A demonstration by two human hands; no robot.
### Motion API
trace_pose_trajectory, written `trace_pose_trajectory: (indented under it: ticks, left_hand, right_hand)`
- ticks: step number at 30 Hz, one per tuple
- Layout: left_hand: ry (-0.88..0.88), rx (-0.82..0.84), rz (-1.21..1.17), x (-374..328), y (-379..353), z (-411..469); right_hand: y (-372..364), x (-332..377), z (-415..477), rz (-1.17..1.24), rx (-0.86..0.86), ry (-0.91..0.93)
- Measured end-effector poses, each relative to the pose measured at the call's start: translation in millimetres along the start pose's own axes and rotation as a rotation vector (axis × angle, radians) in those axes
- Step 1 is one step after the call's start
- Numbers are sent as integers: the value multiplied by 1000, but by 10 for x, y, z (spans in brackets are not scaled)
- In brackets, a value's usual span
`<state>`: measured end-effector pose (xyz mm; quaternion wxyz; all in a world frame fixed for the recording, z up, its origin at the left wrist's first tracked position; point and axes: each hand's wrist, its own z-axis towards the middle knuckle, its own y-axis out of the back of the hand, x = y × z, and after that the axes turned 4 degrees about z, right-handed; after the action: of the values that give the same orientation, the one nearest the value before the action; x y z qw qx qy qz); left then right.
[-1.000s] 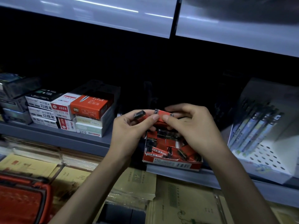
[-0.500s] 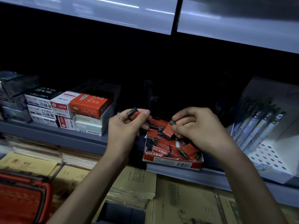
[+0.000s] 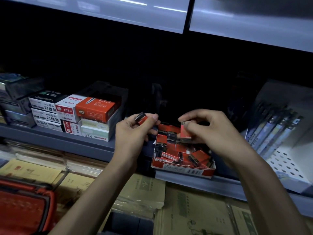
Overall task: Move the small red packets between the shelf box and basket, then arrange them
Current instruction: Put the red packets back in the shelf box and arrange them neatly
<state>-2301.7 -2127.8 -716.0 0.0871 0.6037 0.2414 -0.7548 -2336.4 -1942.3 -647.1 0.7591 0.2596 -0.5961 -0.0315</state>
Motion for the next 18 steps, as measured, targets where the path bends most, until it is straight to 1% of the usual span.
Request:
trace_pose_trajectory:
  ticks: [2, 6, 8, 12, 16, 18]
  left_hand:
    - [-6, 12, 6, 2, 2, 0]
    - [-20, 24, 18, 15, 7, 3]
    - [-26, 27, 21, 20, 8, -3]
    - [-24, 20, 19, 21, 12, -8]
    - [-26, 14, 22, 23, 10, -7]
    - [-29, 18, 27, 26, 6, -8]
  right_hand:
    - [-7, 3, -3, -20, 16, -9]
    - [-49, -60, 49, -147, -94, -2]
    - [-52, -67, 60, -140, -116, -18]
    - [-63, -64, 41, -142, -38, -5]
    - [-107, -111, 51, -280, 46, 15]
    - [-129, -118, 51, -332, 46, 22]
